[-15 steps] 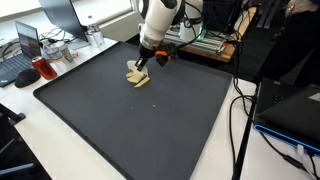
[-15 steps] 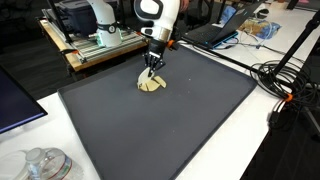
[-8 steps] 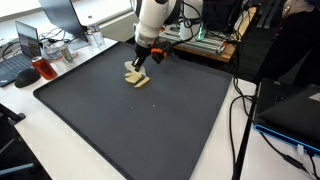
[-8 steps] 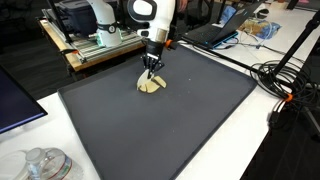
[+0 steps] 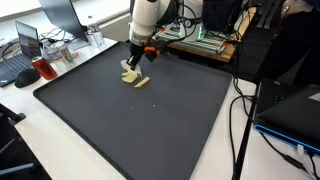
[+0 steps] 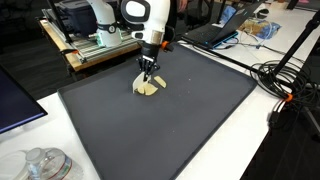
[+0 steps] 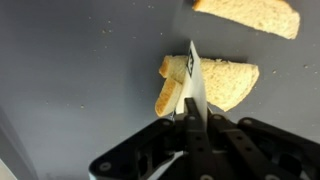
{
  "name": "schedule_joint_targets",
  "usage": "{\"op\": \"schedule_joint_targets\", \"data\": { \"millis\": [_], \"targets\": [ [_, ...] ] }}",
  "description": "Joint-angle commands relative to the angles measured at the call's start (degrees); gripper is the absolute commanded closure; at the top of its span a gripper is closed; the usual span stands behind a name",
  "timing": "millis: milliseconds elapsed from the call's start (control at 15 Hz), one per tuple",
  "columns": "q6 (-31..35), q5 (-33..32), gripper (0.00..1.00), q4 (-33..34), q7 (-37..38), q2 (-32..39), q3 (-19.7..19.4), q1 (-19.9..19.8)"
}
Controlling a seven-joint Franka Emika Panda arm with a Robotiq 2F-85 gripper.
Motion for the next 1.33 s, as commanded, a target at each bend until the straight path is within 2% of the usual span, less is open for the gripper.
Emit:
{"op": "schedule_joint_targets", "data": {
  "millis": [0,467,667,733,1133,1267],
  "targets": [
    [1.83,-0.65,0.99,1.96,-1.44,3.82,-1.51,-1.97],
    [1.60,2.61,0.99,-0.80,-7.25,2.01,1.54,-1.80],
    [1.53,6.52,0.99,-2.76,-12.97,0.42,3.65,-2.33],
    [1.58,9.48,0.99,-3.39,-15.97,-0.18,2.96,-0.95],
    [-0.13,27.68,0.99,-5.32,-32.71,-2.26,4.67,0.15],
    [0.89,30.69,0.99,-6.03,-36.60,-2.77,3.91,1.43]
  ]
}}
